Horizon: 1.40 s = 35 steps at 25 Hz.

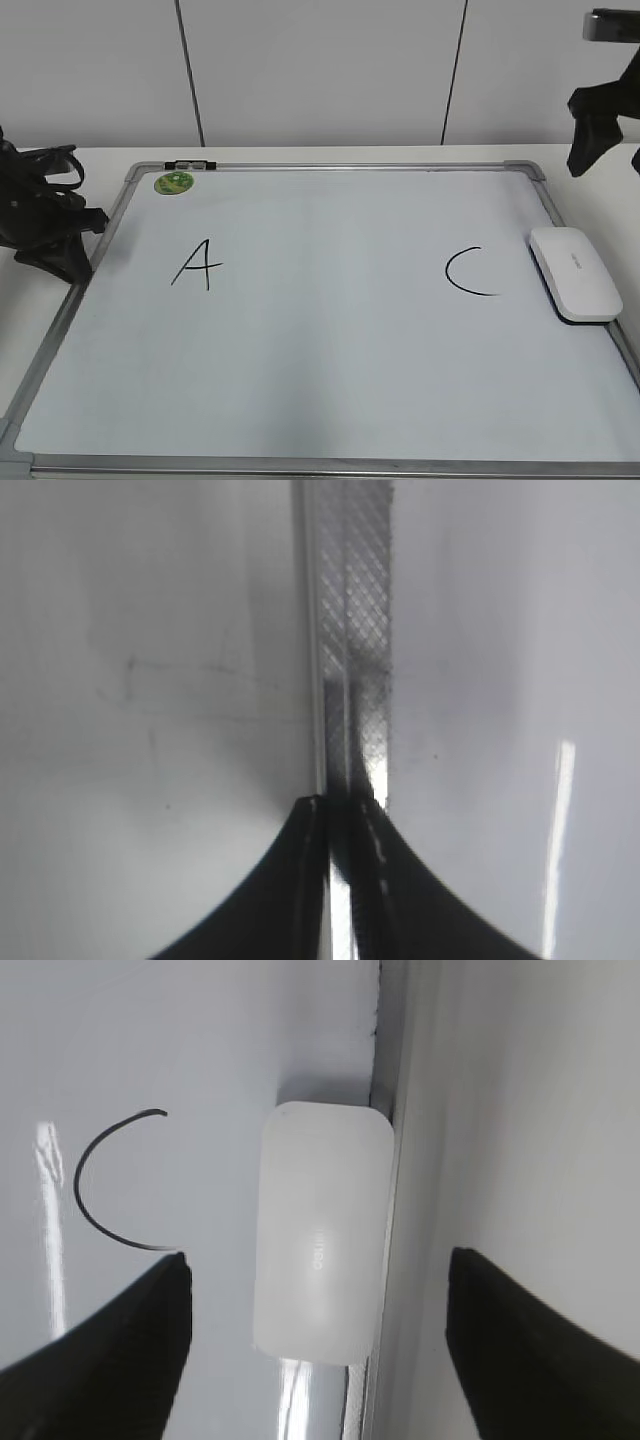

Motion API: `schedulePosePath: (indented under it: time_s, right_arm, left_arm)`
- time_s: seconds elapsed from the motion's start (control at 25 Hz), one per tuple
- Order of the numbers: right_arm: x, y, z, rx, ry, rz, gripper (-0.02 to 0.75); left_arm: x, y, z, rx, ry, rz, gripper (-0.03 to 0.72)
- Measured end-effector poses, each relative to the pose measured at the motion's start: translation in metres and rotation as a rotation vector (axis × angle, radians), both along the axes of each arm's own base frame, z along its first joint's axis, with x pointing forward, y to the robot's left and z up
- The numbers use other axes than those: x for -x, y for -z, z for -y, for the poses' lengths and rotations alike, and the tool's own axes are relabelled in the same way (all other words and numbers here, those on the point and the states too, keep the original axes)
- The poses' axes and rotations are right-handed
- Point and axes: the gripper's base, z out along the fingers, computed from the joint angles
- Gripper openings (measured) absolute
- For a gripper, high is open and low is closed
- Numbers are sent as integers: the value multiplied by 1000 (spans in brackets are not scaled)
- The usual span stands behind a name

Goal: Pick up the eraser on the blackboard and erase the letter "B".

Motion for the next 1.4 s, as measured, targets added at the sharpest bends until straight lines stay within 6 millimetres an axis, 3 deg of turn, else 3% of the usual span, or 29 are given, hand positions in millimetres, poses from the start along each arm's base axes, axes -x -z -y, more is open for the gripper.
schedulePosePath:
  time_s: [0.16,0.28,0.4,0.64,0.8,1.04,1.4]
  right_arm:
    - [7,-16,-1,-7,0,29,596]
    - [12,-27,-1,-8,0,54,596]
    - [17,-38,-2,-8,0,84,596]
    - [35,-69,-4,-19,-2,165,594]
    - [52,-96,-7,-42,-3,237,594]
    - [83,-132,-9,-45,-9,338,594]
    - [138,-144,-12,-35,-18,370,594]
  left_arm:
    - [1,0,0,3,6,-16,117]
    - [-2,-3,1,14,28,-69,246]
    - [-10,-18,3,25,54,-93,335]
    - [-29,-62,4,33,78,-39,369]
    - [-26,-84,4,29,77,1,371]
    - [-6,-152,4,21,65,149,372]
    - [59,-263,3,26,34,410,371]
